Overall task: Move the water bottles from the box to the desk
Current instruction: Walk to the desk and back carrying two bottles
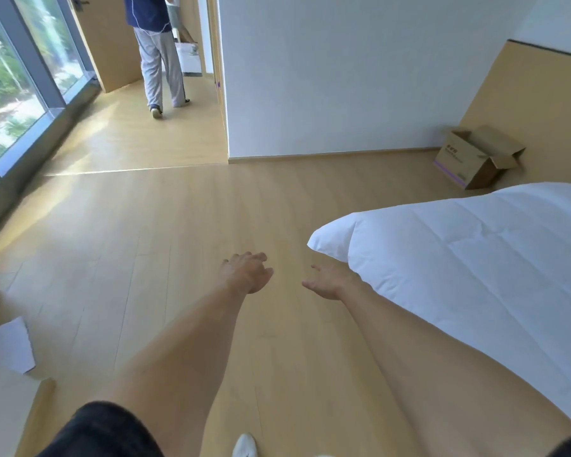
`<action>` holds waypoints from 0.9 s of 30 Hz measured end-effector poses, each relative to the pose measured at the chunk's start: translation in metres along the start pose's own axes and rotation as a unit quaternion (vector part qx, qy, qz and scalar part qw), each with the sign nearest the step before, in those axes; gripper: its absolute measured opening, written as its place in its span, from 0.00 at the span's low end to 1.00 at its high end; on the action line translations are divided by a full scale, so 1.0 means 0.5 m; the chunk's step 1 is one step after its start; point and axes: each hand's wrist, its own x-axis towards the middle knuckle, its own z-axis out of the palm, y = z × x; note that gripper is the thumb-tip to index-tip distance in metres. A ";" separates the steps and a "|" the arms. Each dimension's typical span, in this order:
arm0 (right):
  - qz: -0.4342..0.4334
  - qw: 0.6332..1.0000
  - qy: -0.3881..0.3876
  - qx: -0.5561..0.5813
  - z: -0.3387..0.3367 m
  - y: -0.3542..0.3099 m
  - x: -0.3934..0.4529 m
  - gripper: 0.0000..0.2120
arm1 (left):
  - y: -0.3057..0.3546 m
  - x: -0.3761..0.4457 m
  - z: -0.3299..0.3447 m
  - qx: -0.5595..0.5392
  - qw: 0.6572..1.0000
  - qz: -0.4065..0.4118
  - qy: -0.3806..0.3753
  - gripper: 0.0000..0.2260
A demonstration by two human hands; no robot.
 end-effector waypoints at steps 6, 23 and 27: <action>0.006 1.000 -0.008 0.012 -0.078 -0.067 0.166 0.32 | -0.043 0.172 -0.072 0.001 1.000 0.012 -0.020 0.23; -0.015 0.999 -0.023 0.022 -0.350 -0.127 0.780 0.31 | -0.074 0.776 -0.302 0.007 0.999 -0.032 -0.021 0.23; -0.011 1.000 -0.014 0.016 -0.441 -0.115 0.912 0.30 | -0.045 0.924 -0.369 0.003 0.999 -0.036 -0.016 0.23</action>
